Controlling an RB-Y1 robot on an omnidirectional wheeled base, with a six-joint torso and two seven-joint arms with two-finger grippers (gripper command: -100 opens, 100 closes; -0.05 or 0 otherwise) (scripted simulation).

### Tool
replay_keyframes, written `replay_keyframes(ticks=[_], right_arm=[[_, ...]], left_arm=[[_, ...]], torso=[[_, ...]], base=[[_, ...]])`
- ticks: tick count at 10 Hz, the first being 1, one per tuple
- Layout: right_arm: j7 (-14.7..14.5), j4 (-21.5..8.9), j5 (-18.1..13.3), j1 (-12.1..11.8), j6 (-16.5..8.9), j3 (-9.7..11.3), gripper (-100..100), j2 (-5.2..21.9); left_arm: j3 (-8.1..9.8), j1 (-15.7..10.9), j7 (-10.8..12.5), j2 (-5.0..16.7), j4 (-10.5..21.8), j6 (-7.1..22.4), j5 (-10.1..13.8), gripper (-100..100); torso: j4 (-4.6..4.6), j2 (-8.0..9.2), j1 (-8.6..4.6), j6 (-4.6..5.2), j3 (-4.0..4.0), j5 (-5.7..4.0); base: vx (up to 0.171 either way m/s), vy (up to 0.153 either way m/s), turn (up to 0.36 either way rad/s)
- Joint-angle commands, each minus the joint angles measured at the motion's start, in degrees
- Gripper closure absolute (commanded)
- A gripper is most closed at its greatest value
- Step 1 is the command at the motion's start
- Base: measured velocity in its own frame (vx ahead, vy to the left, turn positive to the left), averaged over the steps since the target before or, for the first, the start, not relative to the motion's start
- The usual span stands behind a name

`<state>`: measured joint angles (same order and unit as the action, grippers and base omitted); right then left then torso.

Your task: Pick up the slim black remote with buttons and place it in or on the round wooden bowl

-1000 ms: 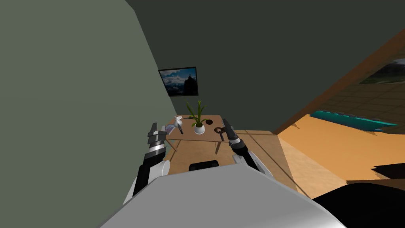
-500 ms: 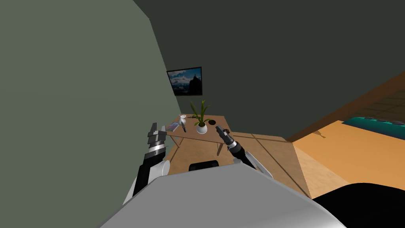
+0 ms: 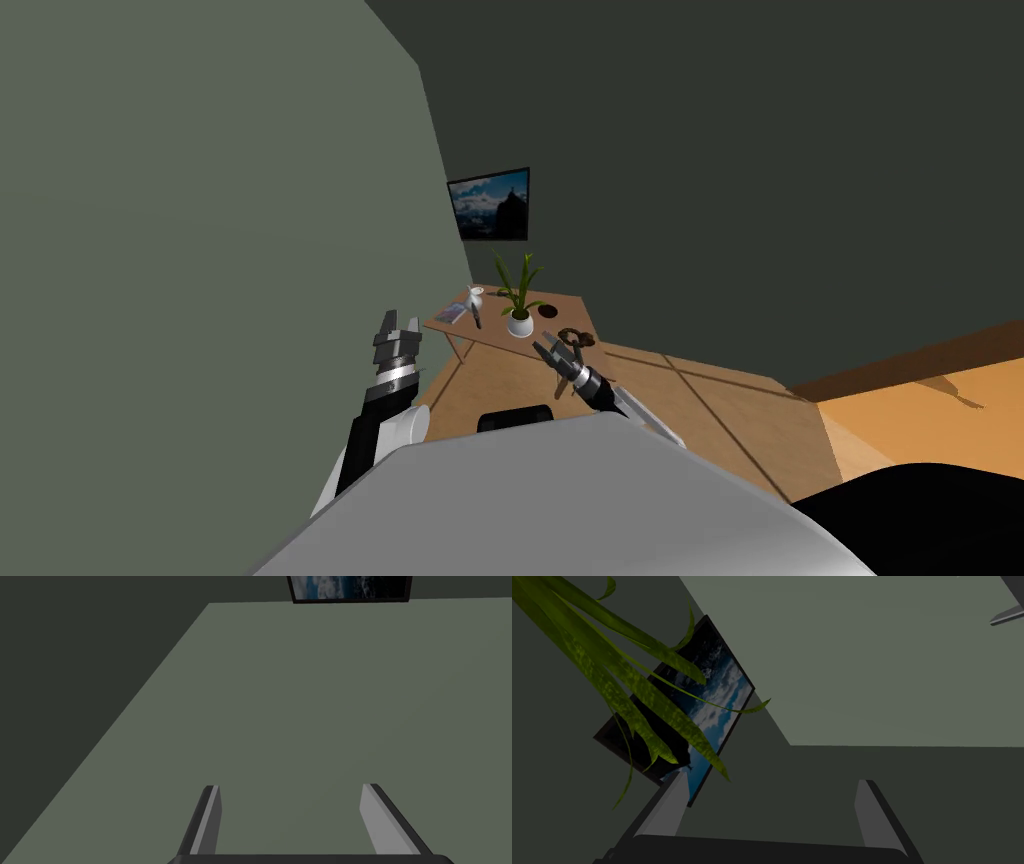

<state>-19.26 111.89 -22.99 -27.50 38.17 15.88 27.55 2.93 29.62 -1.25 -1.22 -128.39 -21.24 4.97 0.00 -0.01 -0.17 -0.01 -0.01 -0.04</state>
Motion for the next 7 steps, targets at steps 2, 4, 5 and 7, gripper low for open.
replay_keyframes(ticks=[2, 4, 5, 7], right_arm=[[-3.1, -4.7, -4.1, 0.7, 0.8, 2.0, -100, 3.2], [-5.0, -7.2, -7.1, 1.2, 1.2, 3.4, -100, 5.0], [-7.0, -9.8, -9.0, 1.7, 1.6, 4.8, -100, 6.7], [-9.0, -12.3, -11.9, 2.3, 2.0, 6.2, -100, 8.4]], left_arm=[[0.01, 0.0, 0.0, 0.0, 0.0, 0.0, 0.0, 0], [0.00, 0.0, 0.0, 0.0, 0.0, 0.0, 0.0, 0], [0.01, 0.0, 0.0, 0.0, 0.0, 0.0, 0.0, 0], [0.01, 0.0, 0.0, 0.0, 0.0, 0.0, 0.0, 0]], torso=[[0.00, -0.01, 0.02, 0.05, -0.01, 0.00], [-0.01, -0.05, -0.04, 0.00, -0.03, -0.01], [-0.01, -0.05, -0.03, 0.07, -0.03, -0.01], [-0.01, -0.04, 0.03, 0.07, -0.02, 0.01]], base=[[-0.005, -0.033, 0.198], [0.001, -0.048, 0.280], [-0.006, -0.035, 0.241], [-0.006, -0.033, 0.200]])
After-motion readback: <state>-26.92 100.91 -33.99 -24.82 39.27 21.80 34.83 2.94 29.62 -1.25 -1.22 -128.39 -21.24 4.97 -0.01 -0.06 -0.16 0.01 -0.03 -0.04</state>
